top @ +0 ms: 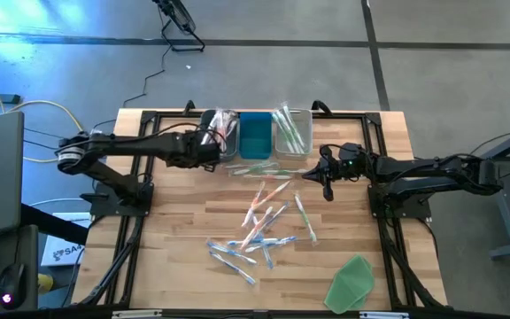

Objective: Pick & Place Toothbrushes
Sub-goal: Adjust the orange toothbrush in the dark blue bin, then put the blue toothbrush into the blue bin

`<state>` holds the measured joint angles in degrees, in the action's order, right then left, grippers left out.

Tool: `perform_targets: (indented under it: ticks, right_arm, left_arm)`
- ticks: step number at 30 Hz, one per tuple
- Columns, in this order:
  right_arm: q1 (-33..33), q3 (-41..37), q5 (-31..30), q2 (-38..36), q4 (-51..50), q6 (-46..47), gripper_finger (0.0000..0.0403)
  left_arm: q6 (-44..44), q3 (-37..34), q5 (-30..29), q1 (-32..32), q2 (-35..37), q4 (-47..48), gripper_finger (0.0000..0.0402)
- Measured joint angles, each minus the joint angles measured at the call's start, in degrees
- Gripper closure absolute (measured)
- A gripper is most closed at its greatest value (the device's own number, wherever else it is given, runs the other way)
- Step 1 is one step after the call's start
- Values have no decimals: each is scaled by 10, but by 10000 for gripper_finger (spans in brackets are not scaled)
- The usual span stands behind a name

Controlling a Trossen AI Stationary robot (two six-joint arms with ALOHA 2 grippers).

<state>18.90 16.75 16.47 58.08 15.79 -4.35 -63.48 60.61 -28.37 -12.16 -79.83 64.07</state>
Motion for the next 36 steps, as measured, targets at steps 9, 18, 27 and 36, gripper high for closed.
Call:
perform_targets:
  ticks: [9,18,27,36]
  right_arm:
    - [0,0,0,0,-4,0,401]
    - [0,0,0,0,-6,-4,401]
    - [0,0,0,0,-7,-2,401]
    - [0,0,0,0,-8,-1,401]
  left_arm:
    - [11,-42,40,-42,-19,-55,401]
    - [48,-48,11,-52,-19,-127,401]
    - [81,-49,-28,-51,-19,-185,401]
    - [121,-49,-7,-51,-19,-208,401]
